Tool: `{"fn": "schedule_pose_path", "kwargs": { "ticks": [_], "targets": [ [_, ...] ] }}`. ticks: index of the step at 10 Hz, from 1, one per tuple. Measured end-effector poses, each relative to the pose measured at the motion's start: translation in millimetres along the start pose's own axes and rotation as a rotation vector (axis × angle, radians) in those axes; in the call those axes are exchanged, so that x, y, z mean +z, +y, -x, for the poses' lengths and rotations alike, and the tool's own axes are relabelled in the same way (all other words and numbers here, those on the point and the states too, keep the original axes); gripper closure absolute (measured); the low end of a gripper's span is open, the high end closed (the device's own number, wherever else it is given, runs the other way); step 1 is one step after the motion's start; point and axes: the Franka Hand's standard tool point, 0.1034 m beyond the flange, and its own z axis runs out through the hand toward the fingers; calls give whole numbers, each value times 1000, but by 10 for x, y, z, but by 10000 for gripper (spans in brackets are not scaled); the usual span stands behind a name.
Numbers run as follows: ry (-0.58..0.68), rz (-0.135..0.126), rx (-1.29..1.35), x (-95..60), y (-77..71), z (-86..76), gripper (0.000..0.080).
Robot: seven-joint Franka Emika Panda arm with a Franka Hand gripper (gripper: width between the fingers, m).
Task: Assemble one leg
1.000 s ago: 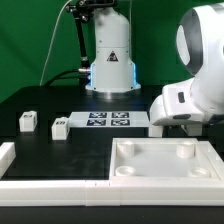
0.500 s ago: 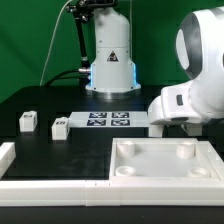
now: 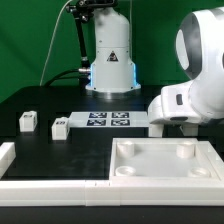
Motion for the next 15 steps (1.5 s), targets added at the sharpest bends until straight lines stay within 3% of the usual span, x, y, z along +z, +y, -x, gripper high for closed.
{"fn": "schedule_pose_path", "kwargs": {
  "ticks": [1, 7, 10, 12, 13, 14, 15],
  "targets": [
    [0, 0, 0, 0, 1, 0, 509],
    [1, -2, 1, -6, 9, -1, 509],
    [-45, 1, 11, -292, 119, 214, 508],
    [-13, 2, 16, -444, 92, 315, 508],
    [7, -2, 16, -436, 89, 279, 508],
    [100, -13, 15, -482, 64, 182, 508],
    [202, -23, 13, -516, 52, 183, 508]
  ]
}}
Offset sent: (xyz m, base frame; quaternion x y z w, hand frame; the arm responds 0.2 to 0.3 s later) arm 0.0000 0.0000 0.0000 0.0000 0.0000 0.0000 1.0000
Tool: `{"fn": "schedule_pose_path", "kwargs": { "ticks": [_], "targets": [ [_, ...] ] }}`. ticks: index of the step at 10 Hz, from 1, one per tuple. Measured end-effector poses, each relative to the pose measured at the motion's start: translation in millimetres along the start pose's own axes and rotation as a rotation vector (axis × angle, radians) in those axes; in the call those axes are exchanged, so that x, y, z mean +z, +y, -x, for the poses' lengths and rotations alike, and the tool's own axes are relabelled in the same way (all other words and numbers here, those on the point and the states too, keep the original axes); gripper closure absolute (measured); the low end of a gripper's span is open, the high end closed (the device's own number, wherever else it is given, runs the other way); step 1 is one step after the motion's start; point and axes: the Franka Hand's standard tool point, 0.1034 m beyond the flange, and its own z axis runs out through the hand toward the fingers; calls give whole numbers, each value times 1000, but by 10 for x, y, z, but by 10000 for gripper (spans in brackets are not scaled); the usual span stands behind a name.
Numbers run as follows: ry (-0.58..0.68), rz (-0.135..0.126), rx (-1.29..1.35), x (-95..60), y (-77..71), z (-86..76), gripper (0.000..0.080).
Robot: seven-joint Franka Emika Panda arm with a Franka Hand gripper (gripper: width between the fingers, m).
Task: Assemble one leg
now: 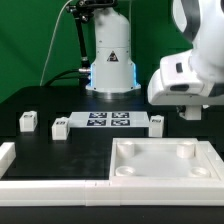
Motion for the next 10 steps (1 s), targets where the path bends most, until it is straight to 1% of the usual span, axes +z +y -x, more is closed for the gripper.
{"fn": "schedule_pose_path", "kwargs": {
  "ticks": [1, 2, 3, 5, 6, 7, 9, 10],
  "targets": [
    [49, -3, 0, 21, 13, 49, 508],
    [126, -13, -10, -3, 10, -16, 508],
    [183, -21, -25, -54, 52, -41, 508],
    [358, -43, -34, -272, 103, -98, 508],
    [456, -53, -31, -314, 119, -129, 508],
    [509, -55, -33, -290, 112, -127, 508],
    [696, -69, -42, -346, 86, -182, 508],
    [762, -73, -49, -388, 89, -162, 508]
  ]
}}
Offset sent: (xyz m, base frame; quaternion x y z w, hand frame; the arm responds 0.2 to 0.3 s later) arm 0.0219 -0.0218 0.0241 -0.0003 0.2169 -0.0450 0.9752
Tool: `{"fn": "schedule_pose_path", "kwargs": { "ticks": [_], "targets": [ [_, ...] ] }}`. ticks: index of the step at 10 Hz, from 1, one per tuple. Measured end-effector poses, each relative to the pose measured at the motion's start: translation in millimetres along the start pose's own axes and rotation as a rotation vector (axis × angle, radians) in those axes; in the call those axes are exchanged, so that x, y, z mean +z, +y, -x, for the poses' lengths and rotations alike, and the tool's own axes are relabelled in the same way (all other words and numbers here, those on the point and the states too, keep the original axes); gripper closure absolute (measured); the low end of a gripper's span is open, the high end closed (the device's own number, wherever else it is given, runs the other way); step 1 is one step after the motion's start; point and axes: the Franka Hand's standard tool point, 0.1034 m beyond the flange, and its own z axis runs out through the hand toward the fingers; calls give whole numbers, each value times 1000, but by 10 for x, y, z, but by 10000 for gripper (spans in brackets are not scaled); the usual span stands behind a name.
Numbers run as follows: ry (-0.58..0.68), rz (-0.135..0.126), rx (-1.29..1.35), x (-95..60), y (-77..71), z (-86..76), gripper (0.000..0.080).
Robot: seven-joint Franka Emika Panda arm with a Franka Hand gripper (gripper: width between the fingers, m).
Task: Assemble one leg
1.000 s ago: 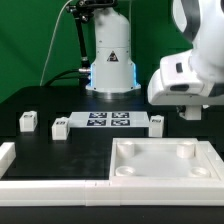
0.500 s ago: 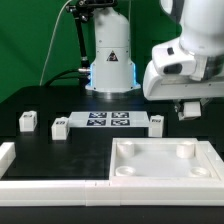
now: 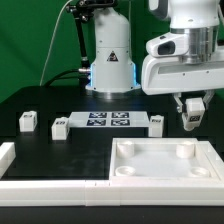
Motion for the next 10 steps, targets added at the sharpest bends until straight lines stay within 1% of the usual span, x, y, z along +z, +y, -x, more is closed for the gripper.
{"fn": "schedule_pose_path", "kwargs": {
  "ticks": [2, 3, 4, 6, 8, 9, 10],
  "targets": [
    [36, -3, -9, -158, 48, -116, 508],
    [10, -2, -16, -224, 95, -188, 508],
    [14, -2, -18, -259, 127, -291, 508],
    [15, -2, -23, -225, 108, -247, 508],
    [15, -1, -22, -225, 113, -248, 508],
    [14, -1, -30, -227, 139, -265, 508],
    [7, 3, -60, -252, 247, -387, 508]
  ]
}}
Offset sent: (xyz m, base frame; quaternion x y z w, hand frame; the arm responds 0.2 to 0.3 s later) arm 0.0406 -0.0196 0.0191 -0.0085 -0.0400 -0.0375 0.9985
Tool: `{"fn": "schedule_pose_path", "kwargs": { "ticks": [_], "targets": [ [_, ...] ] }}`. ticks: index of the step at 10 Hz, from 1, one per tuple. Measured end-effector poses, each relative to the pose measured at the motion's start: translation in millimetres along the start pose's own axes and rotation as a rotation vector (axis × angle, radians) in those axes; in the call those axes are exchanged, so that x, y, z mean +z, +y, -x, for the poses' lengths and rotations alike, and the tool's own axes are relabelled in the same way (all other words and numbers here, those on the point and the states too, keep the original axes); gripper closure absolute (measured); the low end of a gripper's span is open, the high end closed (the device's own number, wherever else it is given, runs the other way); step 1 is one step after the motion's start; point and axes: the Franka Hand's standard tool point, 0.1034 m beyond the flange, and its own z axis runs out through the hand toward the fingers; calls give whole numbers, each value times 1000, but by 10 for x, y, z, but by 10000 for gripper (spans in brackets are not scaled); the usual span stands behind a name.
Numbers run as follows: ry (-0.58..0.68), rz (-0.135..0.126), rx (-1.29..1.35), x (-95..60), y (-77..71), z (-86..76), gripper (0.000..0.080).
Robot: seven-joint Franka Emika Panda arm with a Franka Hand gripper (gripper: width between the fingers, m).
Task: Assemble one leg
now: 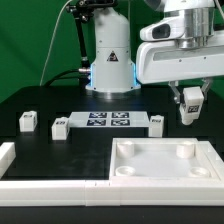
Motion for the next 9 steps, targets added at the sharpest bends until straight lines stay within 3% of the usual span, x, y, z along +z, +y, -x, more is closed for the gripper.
{"fn": "schedule_pose_path", "kwargs": {
  "ticks": [2, 5, 9],
  "targets": [
    [-2, 4, -41, -105, 135, -377, 508],
    [29, 1, -139, -103, 306, -766, 508],
    [29, 2, -150, -74, 329, -793, 508]
  ]
}}
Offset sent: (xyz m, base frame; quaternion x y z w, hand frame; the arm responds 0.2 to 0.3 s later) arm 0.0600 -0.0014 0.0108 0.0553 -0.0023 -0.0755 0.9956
